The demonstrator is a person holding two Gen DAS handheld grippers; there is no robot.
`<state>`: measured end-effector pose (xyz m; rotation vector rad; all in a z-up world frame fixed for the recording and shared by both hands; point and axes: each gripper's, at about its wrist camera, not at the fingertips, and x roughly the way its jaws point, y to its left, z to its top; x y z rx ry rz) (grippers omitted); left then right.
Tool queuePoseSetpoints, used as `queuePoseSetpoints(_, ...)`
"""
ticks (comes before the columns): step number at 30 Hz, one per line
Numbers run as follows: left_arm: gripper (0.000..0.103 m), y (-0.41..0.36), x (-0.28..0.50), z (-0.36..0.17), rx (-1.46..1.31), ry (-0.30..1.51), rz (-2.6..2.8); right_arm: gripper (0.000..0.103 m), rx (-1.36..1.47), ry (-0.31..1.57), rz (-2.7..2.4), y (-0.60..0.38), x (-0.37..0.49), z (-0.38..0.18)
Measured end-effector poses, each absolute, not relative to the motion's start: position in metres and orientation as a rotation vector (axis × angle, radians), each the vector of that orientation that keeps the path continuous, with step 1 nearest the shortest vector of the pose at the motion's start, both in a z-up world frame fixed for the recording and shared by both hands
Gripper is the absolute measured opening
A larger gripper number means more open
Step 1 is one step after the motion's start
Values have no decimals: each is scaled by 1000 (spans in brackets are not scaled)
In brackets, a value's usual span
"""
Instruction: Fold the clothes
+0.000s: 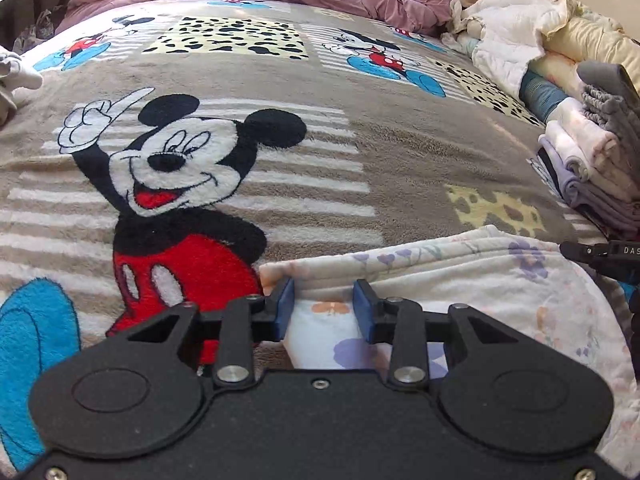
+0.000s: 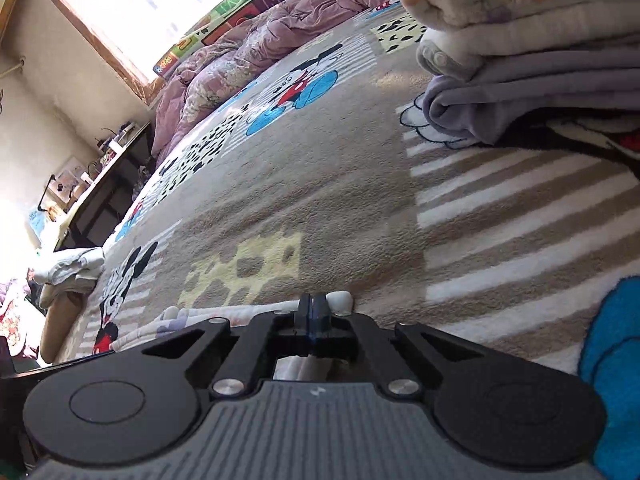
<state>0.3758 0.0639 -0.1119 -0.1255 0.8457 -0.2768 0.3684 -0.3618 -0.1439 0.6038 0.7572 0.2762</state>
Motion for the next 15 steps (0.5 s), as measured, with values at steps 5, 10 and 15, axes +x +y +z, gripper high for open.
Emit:
queuePoseSetpoints(5,32,89,365,-87,-283,760,-292,11,527,747,283,-352,357,-130)
queuePoseSetpoints(10,31,87,381,-102,-339,831,-302,11,439,769,263,-339,347,-122)
queuePoseSetpoints(15,26,80,355,-92,-274,781,-261,15,505,719,248,-355,333,-104)
